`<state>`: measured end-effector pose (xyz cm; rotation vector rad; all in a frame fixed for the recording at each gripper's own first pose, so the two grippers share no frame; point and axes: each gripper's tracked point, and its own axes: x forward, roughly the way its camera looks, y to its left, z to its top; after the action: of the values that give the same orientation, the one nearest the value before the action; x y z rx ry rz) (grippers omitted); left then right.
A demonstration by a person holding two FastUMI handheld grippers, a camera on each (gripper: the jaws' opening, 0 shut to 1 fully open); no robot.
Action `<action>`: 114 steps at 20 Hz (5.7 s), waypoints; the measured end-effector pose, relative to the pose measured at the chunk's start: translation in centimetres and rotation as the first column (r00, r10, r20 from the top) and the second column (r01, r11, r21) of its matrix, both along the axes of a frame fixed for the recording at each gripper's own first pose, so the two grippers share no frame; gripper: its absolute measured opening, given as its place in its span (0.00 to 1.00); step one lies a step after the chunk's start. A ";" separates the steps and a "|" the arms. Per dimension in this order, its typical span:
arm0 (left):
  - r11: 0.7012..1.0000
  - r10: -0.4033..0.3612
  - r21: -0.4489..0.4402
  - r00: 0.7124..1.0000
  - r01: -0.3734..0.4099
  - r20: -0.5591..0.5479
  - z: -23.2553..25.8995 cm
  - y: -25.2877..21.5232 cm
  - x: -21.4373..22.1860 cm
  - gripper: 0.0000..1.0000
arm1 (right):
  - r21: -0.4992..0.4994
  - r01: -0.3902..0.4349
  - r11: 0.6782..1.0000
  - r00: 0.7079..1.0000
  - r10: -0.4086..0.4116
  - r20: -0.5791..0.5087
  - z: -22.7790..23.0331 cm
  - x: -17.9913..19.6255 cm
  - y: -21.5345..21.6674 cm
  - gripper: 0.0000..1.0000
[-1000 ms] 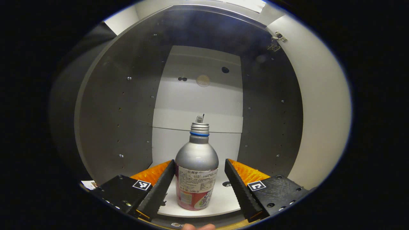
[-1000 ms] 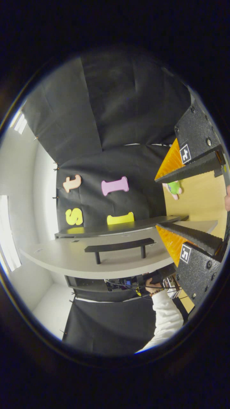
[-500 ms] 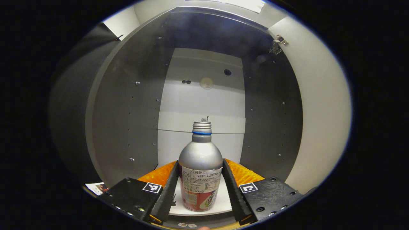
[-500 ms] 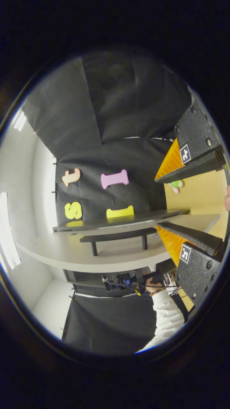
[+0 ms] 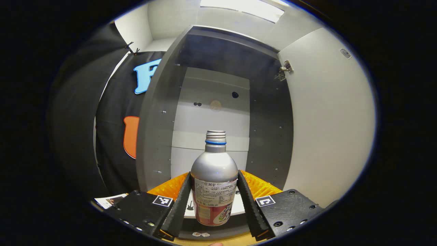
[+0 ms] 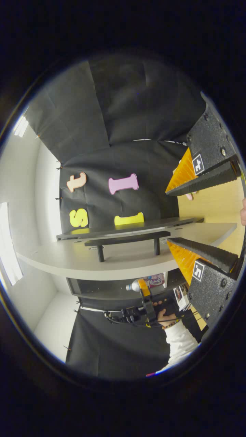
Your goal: Open the cabinet door with the right hand, grasp the bottle in the cabinet with the left hand and place it on the coaster, then close the cabinet door with the right hand.
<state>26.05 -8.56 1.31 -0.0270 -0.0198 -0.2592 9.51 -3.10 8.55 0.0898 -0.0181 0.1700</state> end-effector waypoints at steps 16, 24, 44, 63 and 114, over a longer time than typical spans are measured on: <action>0.957 0.278 0.123 0.952 -0.263 -0.127 -21.1 10.7 -16.3 0.73 | -0.033 0.053 0.998 0.998 -0.052 0.019 1.4 -0.9 -0.2 0.77; 0.924 0.376 0.162 0.898 -0.346 -0.226 -31.7 12.7 -20.0 0.73 | -0.058 0.094 0.994 0.996 -0.094 0.008 2.1 -1.5 -0.4 0.77; 0.932 0.339 0.186 0.930 -0.312 -0.140 -31.0 11.4 -20.6 0.79 | -0.077 0.094 0.993 0.995 -0.095 -0.002 2.1 -0.6 0.2 0.77; 0.945 0.281 0.197 0.957 -0.263 -0.071 -14.8 10.1 -21.7 0.95 | -0.065 0.076 0.995 0.997 -0.075 0.021 2.1 0.0 -0.7 0.77; 0.932 0.330 0.175 0.942 -0.316 -0.059 -1.9 14.5 -24.9 0.96 | -0.035 -0.352 0.935 0.934 0.353 0.051 3.2 9.3 26.3 0.77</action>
<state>1.13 5.90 -0.55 0.1274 0.0838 0.0723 18.84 23.17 11.73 0.0626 -0.0562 0.5332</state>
